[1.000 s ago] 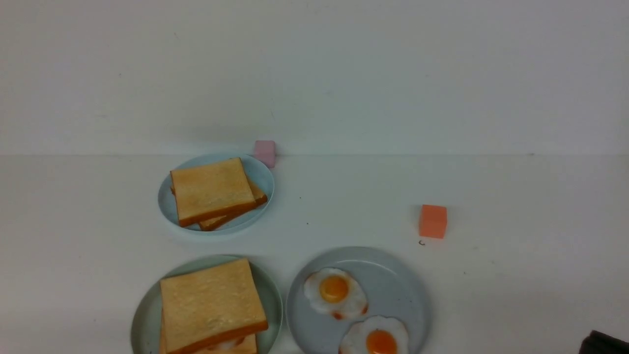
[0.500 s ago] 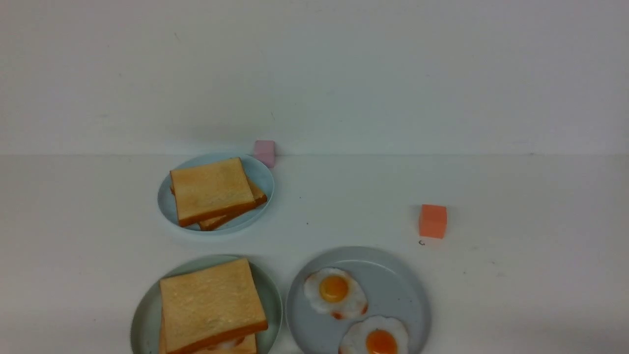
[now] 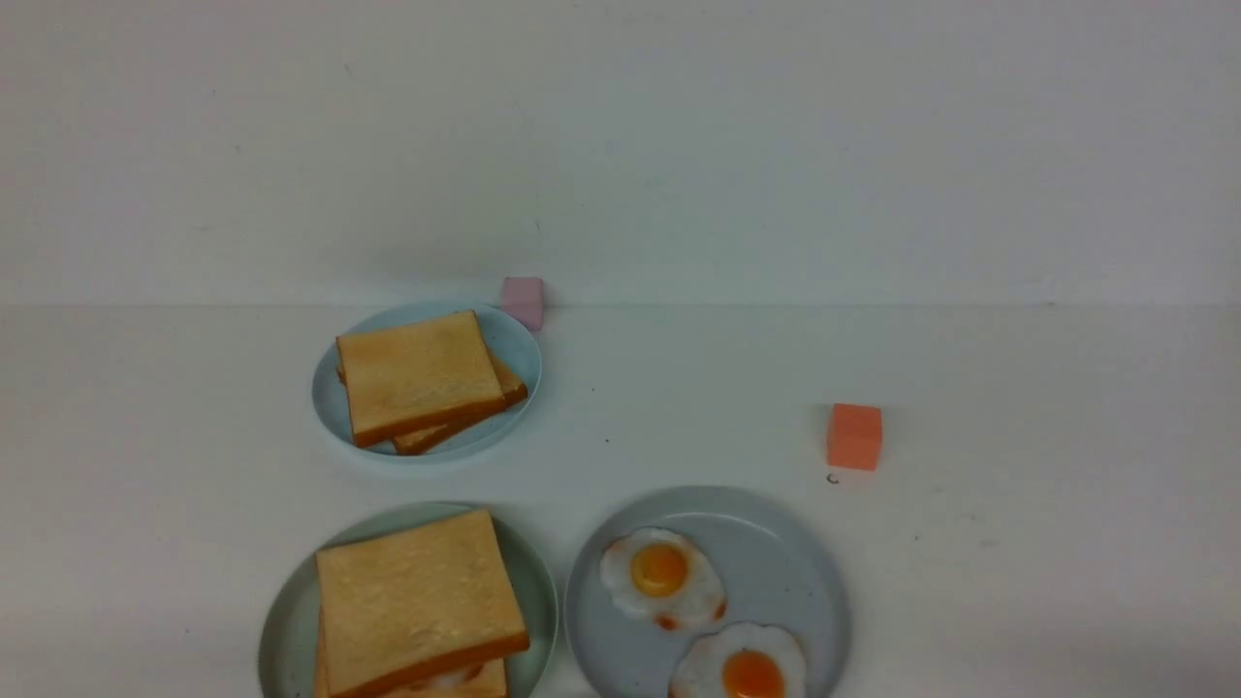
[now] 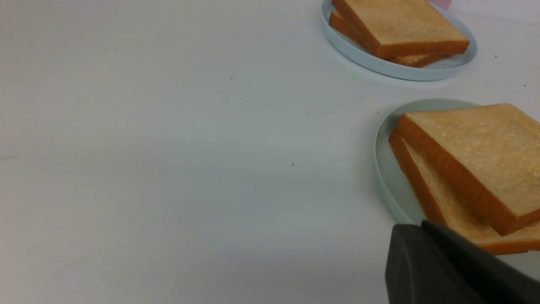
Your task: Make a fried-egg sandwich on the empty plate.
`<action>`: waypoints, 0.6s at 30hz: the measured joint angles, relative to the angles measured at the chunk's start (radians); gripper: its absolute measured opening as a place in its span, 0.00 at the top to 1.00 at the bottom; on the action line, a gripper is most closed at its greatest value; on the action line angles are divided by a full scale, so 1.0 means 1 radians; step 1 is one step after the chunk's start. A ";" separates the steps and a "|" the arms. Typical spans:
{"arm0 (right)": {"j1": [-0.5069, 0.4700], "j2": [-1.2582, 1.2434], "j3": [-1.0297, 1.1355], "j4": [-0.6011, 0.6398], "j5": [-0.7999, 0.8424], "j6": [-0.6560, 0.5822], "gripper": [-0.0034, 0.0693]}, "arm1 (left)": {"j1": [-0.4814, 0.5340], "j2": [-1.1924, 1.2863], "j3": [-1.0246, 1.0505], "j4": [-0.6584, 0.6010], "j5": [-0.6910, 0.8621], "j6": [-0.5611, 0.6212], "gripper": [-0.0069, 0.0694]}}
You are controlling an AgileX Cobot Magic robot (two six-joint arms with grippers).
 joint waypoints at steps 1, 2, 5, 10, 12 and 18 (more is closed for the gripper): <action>0.000 0.000 0.000 0.000 0.000 0.000 0.81 | 0.000 0.000 0.000 0.000 0.000 0.000 0.88; 0.000 0.000 0.000 -0.001 0.000 0.001 0.80 | 0.000 0.000 0.000 0.000 0.000 0.000 0.87; 0.000 0.000 0.000 -0.001 0.000 0.000 0.80 | 0.000 0.000 0.000 0.000 0.000 0.000 0.87; 0.000 0.000 0.000 -0.001 0.000 0.000 0.79 | 0.000 0.000 0.000 0.000 0.000 0.000 0.86; 0.000 0.000 0.000 -0.001 0.000 0.000 0.79 | 0.000 0.000 0.000 0.000 0.000 0.000 0.86; 0.000 0.000 0.000 -0.001 0.001 0.000 0.78 | 0.000 0.000 0.000 0.000 0.000 0.000 0.86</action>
